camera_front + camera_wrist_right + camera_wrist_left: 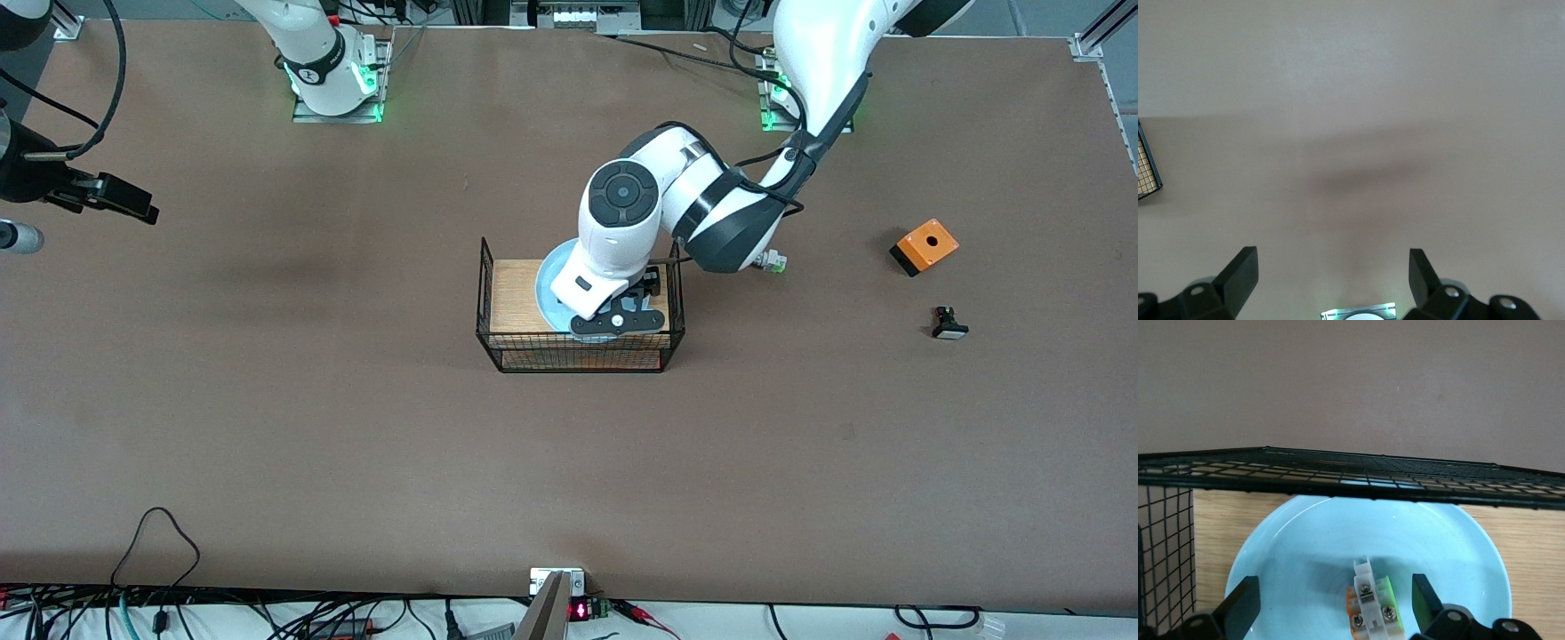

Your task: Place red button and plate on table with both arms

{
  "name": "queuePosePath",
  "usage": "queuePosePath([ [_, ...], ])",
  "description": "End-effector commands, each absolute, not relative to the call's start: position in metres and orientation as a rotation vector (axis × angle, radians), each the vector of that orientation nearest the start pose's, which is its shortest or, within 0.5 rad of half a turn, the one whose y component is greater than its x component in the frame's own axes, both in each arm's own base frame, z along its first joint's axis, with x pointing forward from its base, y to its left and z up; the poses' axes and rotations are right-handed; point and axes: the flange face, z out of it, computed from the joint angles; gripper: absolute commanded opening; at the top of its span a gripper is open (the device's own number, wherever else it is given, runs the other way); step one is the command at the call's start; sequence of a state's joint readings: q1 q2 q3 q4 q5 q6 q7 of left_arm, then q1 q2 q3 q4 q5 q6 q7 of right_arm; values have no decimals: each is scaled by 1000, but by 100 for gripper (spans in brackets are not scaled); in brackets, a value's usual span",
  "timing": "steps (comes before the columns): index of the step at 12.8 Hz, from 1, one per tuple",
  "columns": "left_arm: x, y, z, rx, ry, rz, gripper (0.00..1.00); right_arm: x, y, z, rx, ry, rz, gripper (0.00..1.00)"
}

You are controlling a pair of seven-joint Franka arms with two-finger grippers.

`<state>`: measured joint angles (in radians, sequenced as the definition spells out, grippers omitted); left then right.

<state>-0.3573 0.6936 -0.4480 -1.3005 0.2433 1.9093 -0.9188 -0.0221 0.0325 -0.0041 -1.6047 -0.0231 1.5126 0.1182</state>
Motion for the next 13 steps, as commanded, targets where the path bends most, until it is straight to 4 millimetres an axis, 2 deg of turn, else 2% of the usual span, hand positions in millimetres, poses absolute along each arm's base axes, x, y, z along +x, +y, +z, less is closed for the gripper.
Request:
queuePosePath([
  [1, 566, -468, 361, -3134, -234, 55, 100, 557, -11, 590, -3151, 228, 190, 100],
  [3, 565, -469, 361, -3136, -256, 67, 100, 558, -3, 592, -3136, 320, 180, 100],
  [6, 561, -470, 356, -3125, -262, 77, 100, 564, 52, 604, -3078, 525, 145, 100],
  [7, 556, -475, 354, -3123, -249, 82, 96, 563, 66, 605, -3067, 605, 142, 100],
  [9, 552, -478, 350, -3117, -244, 97, 79, 563, 104, 596, -3064, 709, 158, 100],
  [10, 547, -480, 344, -3106, -241, 112, 69, 565, 118, 590, -3067, 743, 155, 100],
  [11, 544, -480, 339, -3098, -233, 122, 59, 570, 123, 584, -3056, 785, 151, 100],
  [13, 540, -478, 340, -3072, -258, 150, 30, 576, 125, 571, -3062, 791, 180, 100],
])
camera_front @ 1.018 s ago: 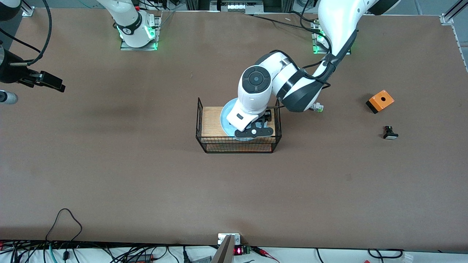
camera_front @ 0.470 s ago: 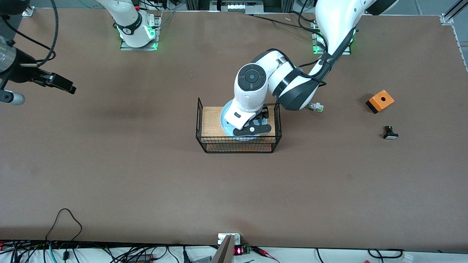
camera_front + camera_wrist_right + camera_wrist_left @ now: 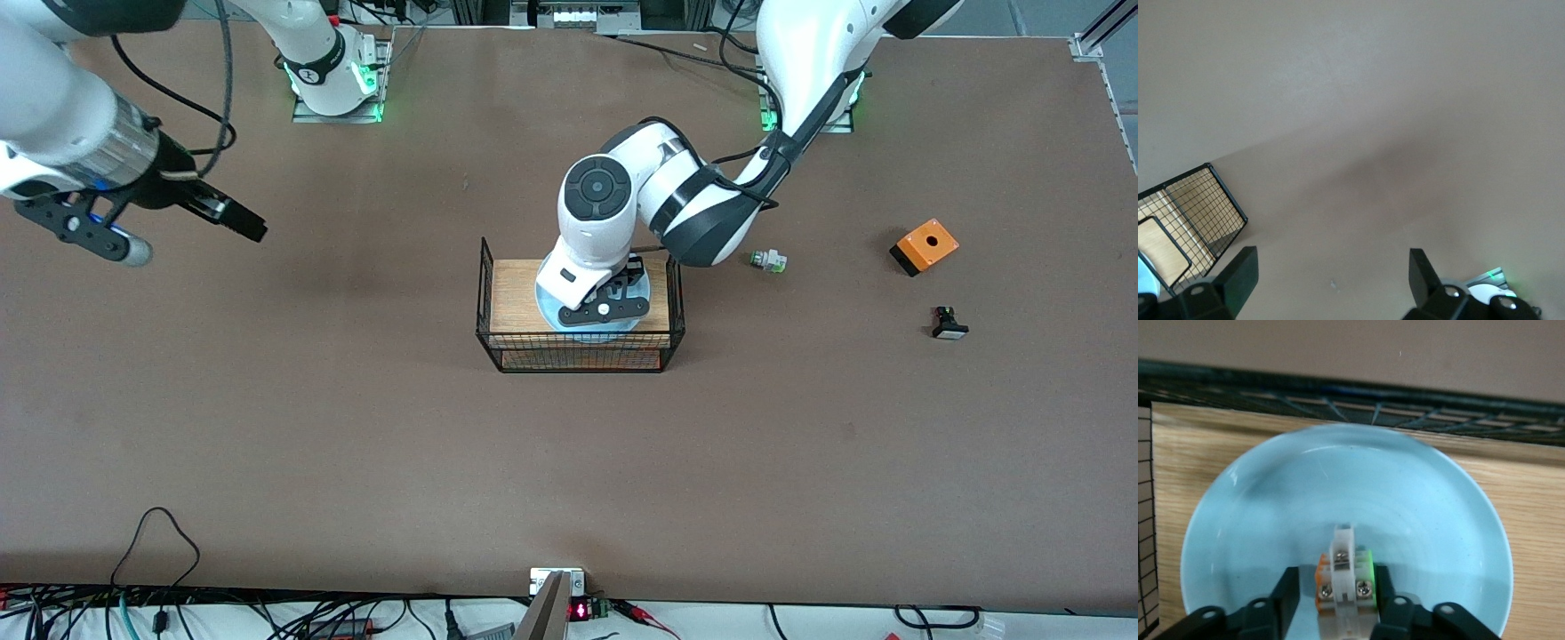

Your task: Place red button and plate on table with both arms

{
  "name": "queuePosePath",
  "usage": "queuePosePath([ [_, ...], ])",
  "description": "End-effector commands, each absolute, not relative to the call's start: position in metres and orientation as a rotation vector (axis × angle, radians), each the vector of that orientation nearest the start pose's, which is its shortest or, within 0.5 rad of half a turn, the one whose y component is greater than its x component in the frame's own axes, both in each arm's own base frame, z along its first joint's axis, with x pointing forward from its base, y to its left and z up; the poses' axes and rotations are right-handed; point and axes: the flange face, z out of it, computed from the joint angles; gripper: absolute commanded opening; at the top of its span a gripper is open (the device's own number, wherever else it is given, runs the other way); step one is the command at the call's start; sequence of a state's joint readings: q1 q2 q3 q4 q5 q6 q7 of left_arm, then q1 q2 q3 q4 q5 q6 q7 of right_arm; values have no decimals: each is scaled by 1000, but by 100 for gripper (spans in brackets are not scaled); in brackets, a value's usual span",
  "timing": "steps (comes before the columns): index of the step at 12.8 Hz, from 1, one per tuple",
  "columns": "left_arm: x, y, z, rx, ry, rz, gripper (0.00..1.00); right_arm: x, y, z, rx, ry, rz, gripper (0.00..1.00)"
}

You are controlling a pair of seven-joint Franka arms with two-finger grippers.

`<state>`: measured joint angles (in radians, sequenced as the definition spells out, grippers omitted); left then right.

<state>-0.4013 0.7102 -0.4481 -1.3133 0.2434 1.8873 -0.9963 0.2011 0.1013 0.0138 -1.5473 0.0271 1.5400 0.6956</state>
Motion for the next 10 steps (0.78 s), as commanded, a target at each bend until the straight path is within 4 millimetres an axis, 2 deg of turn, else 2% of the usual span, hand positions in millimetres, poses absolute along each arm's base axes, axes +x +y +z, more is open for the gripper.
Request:
queuePosePath([
  [1, 540, -475, 345, -3052, -301, 159, 22, 576, 125, 572, -3057, 792, 181, 100],
  [3, 544, -467, 359, -3056, -356, 182, 9, 576, 131, 569, -3063, 776, 187, 100],
  [4, 551, -454, 368, -3042, -382, 192, 8, 574, 142, 570, -3072, 761, 179, 100],
  [5, 550, -451, 379, -3036, -387, 200, 7, 572, 155, 572, -3066, 801, 170, 100],
  [7, 551, -443, 406, -3062, -423, 197, 4, 572, 165, 568, -3003, 1030, 166, 100],
  [9, 552, -423, 440, -3064, -458, 213, 1, 575, 181, 563, -2944, 1189, 150, 100],
  [10, 555, -405, 462, -3059, -495, 204, 0, 573, 196, 561, -2927, 1210, 134, 100],
])
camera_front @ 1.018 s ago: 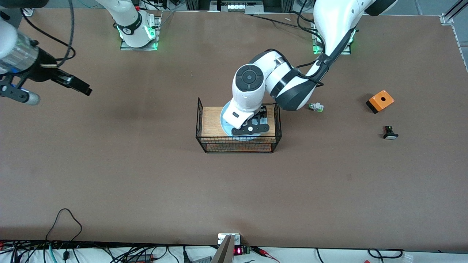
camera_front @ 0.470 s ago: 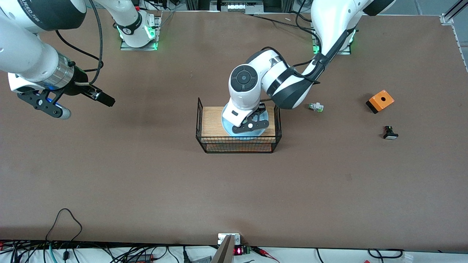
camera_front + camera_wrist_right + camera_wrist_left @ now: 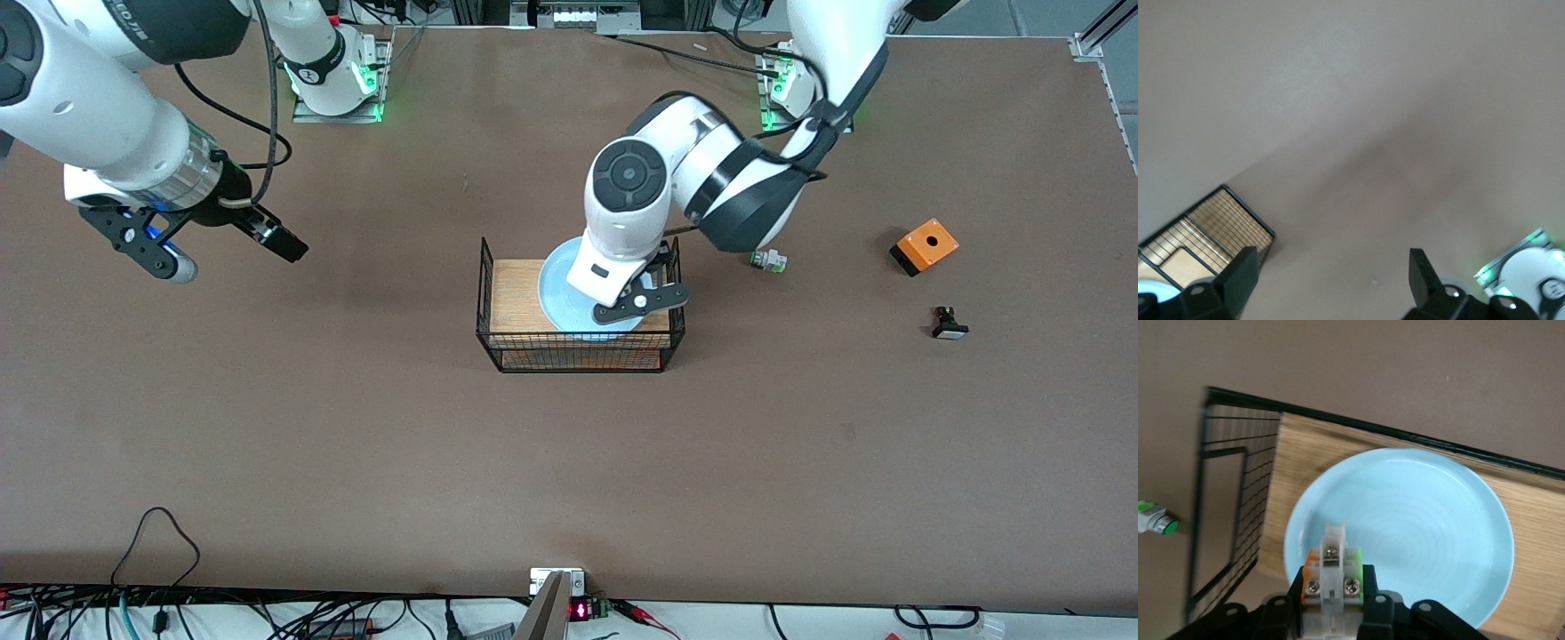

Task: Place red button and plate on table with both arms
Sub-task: 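Carry the button toward the orange box while the right gripper reaches the plate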

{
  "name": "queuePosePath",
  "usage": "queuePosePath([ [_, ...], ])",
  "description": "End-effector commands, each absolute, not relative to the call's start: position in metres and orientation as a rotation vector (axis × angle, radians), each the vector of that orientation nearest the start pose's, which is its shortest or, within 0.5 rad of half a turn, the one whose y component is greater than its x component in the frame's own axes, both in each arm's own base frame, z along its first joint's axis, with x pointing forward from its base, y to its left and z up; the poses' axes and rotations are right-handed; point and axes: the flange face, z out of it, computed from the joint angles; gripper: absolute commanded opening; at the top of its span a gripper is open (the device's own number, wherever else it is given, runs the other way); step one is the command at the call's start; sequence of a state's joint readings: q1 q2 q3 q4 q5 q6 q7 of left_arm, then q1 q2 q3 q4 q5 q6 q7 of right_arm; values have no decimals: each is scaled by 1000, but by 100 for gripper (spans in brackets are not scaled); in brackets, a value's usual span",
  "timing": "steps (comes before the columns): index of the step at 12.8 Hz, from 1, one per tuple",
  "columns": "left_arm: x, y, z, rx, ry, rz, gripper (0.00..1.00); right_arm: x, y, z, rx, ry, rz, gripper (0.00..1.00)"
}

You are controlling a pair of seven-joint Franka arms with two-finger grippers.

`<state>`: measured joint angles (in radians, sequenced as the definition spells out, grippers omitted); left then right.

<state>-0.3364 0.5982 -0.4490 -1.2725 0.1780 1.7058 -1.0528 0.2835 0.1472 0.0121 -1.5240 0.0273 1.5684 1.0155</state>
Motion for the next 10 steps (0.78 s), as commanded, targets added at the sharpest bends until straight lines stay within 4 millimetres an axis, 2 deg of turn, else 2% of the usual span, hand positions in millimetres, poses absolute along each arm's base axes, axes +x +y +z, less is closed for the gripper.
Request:
queuePosePath([
  [1, 559, -387, 484, -3071, -507, 215, 0, 573, 218, 555, -2941, 1162, 103, 100],
  [2, 563, -364, 501, -3084, -487, 255, 0, 571, 240, 548, -2958, 1104, 88, 100],
  [3, 570, -336, 516, -3077, -480, 276, 0, 569, 250, 543, -2959, 1105, 93, 100],
  [4, 580, -306, 535, -3081, -470, 271, 0, 565, 265, 540, -2955, 1119, 91, 100],
  [5, 592, -267, 543, -3079, -440, 296, 0, 562, 284, 533, -2933, 1160, 74, 100],
  [7, 615, -188, 551, -3096, -388, 322, 0, 557, 316, 527, -2877, 1239, 35, 100],
  [9, 629, -128, 555, -3108, -375, 304, 0, 551, 336, 526, -2858, 1277, 24, 100],
  [10, 634, -104, 553, -3107, -378, 304, 0, 548, 343, 528, -2852, 1280, 22, 100],
])
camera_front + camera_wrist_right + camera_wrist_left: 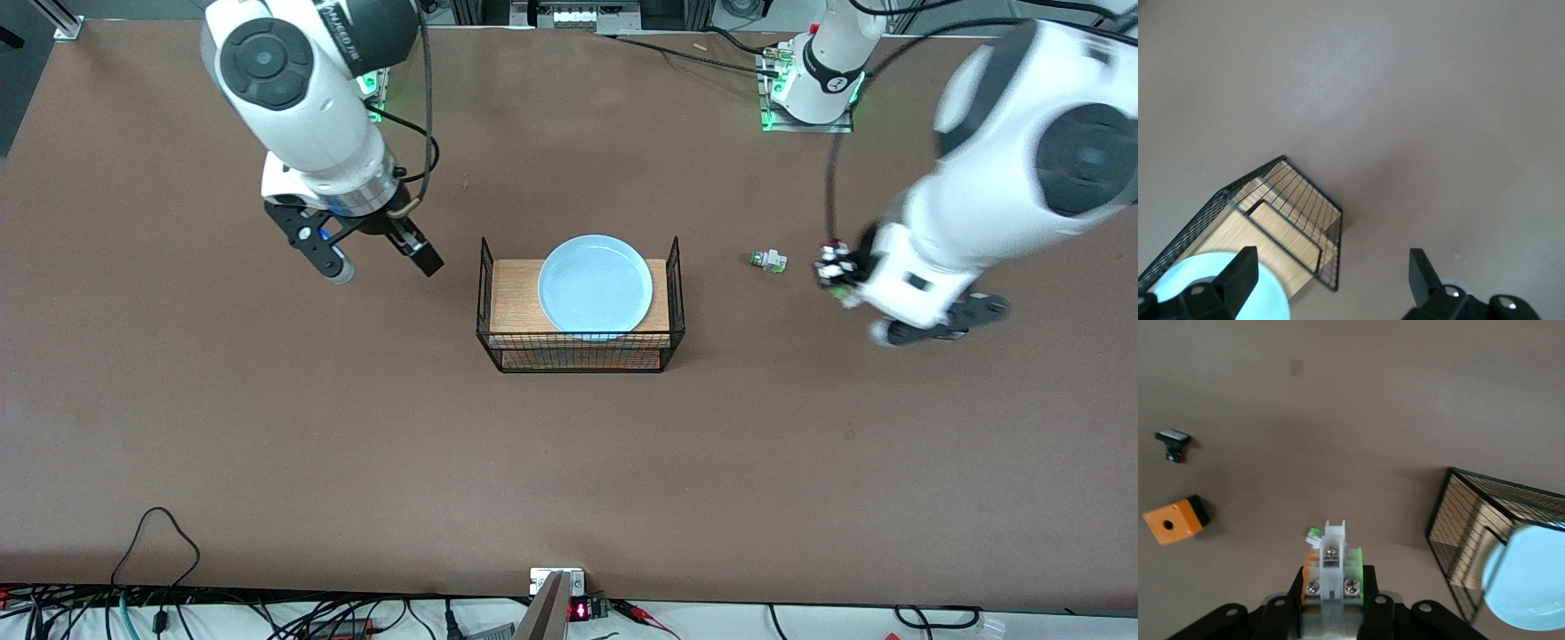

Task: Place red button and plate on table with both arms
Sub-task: 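Carry the button toward the orange box while the right gripper reaches the plate, then set the button on the table while the right gripper grips the plate rim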

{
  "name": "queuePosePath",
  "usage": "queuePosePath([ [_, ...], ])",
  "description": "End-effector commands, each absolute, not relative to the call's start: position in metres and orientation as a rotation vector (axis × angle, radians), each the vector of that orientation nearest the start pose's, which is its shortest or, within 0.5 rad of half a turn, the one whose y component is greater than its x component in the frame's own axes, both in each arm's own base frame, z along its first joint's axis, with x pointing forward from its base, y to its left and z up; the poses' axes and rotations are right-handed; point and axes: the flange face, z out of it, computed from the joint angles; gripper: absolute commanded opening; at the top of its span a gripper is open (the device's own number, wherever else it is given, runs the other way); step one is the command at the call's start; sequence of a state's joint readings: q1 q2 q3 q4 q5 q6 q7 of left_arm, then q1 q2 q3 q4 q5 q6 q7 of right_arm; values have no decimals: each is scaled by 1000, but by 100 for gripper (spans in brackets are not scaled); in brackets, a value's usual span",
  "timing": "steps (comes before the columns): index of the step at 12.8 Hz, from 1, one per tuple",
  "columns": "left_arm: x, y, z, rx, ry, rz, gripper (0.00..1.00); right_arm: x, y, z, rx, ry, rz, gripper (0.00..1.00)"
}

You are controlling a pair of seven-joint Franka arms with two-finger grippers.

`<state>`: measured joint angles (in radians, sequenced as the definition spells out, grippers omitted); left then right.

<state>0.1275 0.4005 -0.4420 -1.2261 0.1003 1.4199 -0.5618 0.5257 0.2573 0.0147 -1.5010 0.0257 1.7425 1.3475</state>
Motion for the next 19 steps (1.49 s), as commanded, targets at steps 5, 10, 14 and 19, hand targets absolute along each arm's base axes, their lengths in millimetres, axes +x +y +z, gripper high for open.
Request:
queuePosePath([
  [5, 643, -4, 539, -3107, -286, 322, 0, 524, 418, 497, -2789, 1378, 7, 100],
  [10, 637, 30, 469, -3118, -128, 316, 0, 513, 449, 461, -2835, 1361, 6, 100],
  [14, 614, 24, 386, -3123, -53, 269, 0, 486, 488, 430, -3004, 1204, -217, 100],
  [19, 586, 33, 304, -3152, 20, 157, 0, 497, 511, 394, -2793, 1448, -246, 100],
])
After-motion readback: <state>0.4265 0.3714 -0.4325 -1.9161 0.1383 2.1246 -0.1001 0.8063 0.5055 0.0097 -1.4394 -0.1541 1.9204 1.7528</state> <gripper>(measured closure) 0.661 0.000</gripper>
